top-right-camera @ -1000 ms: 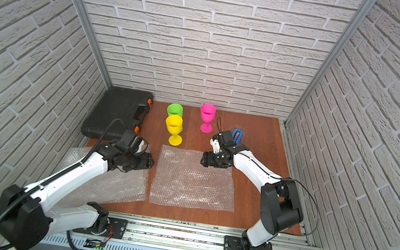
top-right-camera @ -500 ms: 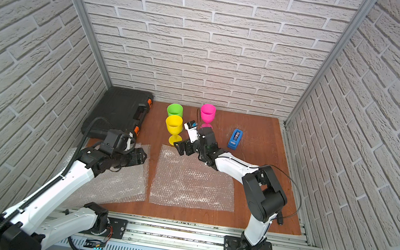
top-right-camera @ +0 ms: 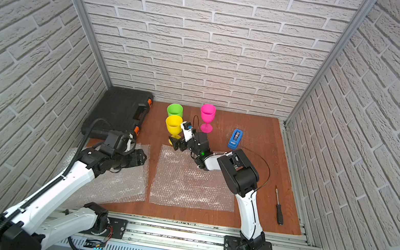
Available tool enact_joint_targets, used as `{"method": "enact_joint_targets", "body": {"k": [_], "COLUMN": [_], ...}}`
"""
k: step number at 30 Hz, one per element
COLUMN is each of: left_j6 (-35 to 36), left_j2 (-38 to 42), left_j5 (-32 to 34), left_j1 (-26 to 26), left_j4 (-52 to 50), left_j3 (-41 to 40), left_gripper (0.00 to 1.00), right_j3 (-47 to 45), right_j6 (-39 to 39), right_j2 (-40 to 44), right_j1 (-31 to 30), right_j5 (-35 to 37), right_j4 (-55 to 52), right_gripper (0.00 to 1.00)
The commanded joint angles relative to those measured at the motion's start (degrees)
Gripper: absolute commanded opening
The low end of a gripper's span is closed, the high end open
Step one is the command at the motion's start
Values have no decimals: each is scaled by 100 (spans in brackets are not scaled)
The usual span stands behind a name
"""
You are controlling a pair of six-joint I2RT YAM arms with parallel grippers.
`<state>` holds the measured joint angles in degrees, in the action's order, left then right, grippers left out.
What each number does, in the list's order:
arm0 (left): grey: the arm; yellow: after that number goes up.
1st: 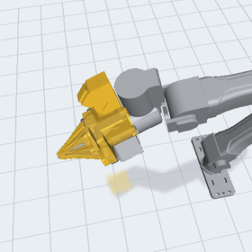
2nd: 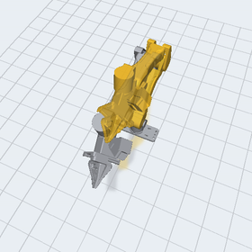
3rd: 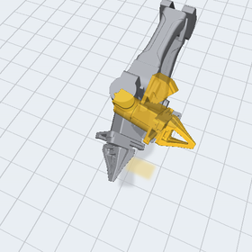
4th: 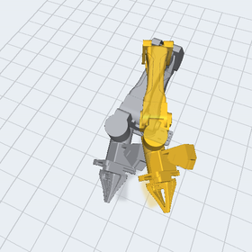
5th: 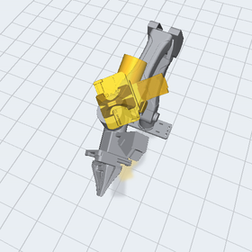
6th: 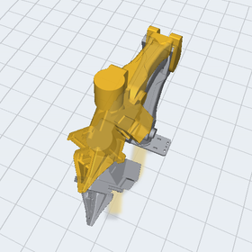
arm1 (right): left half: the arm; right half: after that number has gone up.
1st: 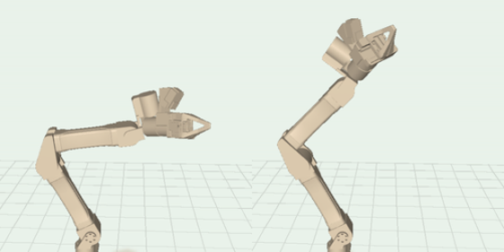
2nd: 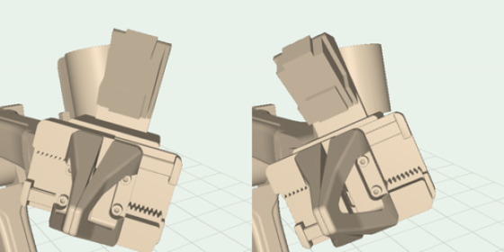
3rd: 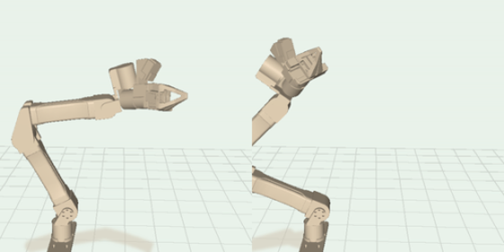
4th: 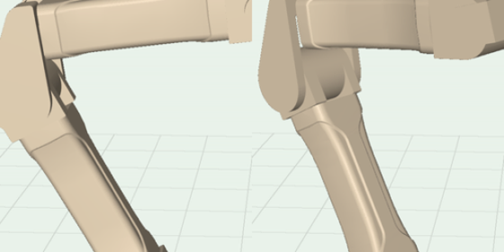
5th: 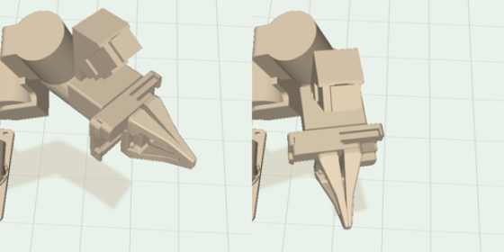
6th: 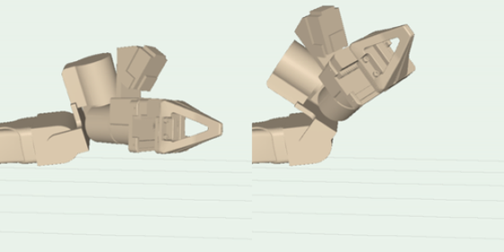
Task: Wrap wine glasses in bubble wrap
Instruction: Pick up the wine glass at the center of the board.
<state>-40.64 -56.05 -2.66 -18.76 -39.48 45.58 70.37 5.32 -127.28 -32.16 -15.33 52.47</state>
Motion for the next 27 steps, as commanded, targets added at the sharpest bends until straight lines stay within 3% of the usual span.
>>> {"method": "enact_joint_targets", "body": {"k": [1,9,19,27], "left_j6": [20,69,124,144], "left_j2": [81,-54,-178,-203], "left_j5": [4,-11,-42,-78], "left_j1": [43,103,135,136], "left_j4": [37,57,57,72], "left_j3": [-105,-45,32,62], "left_gripper": [81,81,81,81], "right_j3": [360,946,1015,947], "right_j6": [31,-49,15,28], "right_j2": [-133,-376,-349,83], "right_j1": [2,25,35,35], "right_j5": [-172,-337,-417,-387], "right_j4": [591,180,158,104], "right_gripper": [100,100,80,78]}}
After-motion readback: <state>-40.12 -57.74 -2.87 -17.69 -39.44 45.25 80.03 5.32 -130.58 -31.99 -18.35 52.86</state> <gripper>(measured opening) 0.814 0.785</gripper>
